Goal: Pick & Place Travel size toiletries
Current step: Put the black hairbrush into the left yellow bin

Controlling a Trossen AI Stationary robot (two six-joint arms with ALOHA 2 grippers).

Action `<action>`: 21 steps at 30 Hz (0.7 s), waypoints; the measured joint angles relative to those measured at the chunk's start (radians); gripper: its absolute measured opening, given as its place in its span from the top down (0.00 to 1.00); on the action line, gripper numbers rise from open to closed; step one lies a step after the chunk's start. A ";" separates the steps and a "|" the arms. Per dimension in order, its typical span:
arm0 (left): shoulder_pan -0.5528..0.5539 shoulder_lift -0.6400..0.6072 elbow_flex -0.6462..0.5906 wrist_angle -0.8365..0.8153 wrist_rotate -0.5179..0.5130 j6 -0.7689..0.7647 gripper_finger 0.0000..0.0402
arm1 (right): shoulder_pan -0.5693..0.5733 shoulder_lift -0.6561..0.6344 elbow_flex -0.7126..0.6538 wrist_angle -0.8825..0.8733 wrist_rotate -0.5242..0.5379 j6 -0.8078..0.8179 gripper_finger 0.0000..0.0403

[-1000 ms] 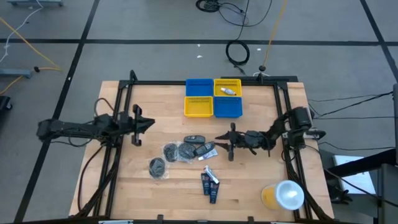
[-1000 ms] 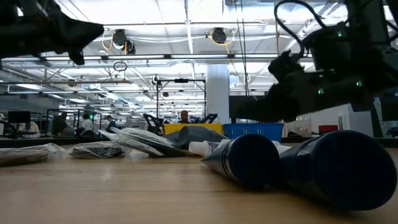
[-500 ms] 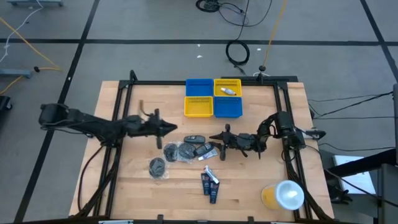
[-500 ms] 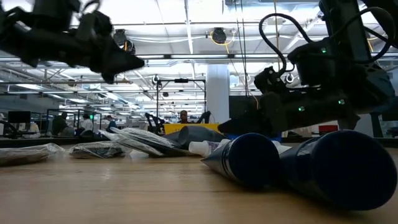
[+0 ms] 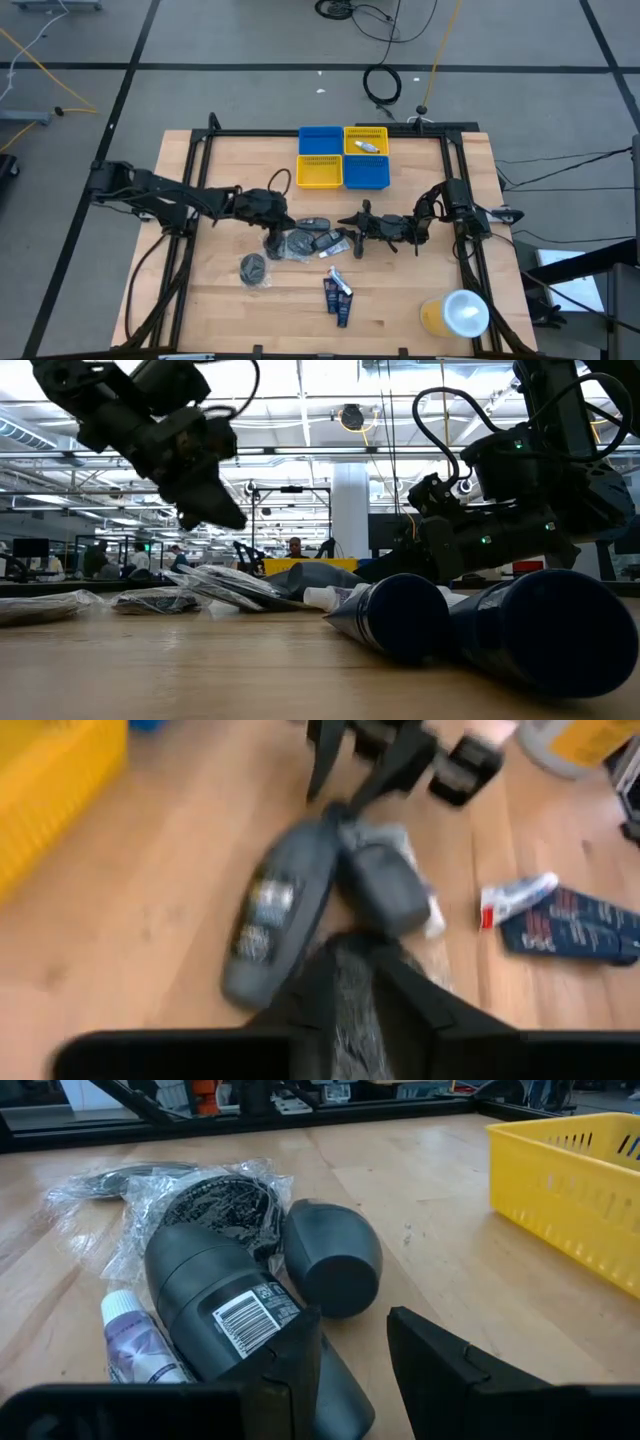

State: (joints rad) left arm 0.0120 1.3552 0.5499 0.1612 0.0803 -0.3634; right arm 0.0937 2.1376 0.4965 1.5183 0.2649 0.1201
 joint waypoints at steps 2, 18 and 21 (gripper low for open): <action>0.001 0.025 0.000 -0.011 0.010 -0.011 0.74 | 0.000 0.000 0.000 -0.001 0.000 0.000 0.73; 0.000 0.238 0.000 0.126 0.154 -0.088 0.44 | 0.000 0.000 0.000 -0.007 0.000 0.018 0.73; -0.001 0.246 0.000 0.155 0.175 -0.087 0.53 | 0.000 0.000 0.000 -0.009 0.000 0.018 0.73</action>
State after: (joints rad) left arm 0.0109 1.6009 0.5499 0.3166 0.2553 -0.4499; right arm 0.0937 2.1376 0.4961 1.5091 0.2649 0.1383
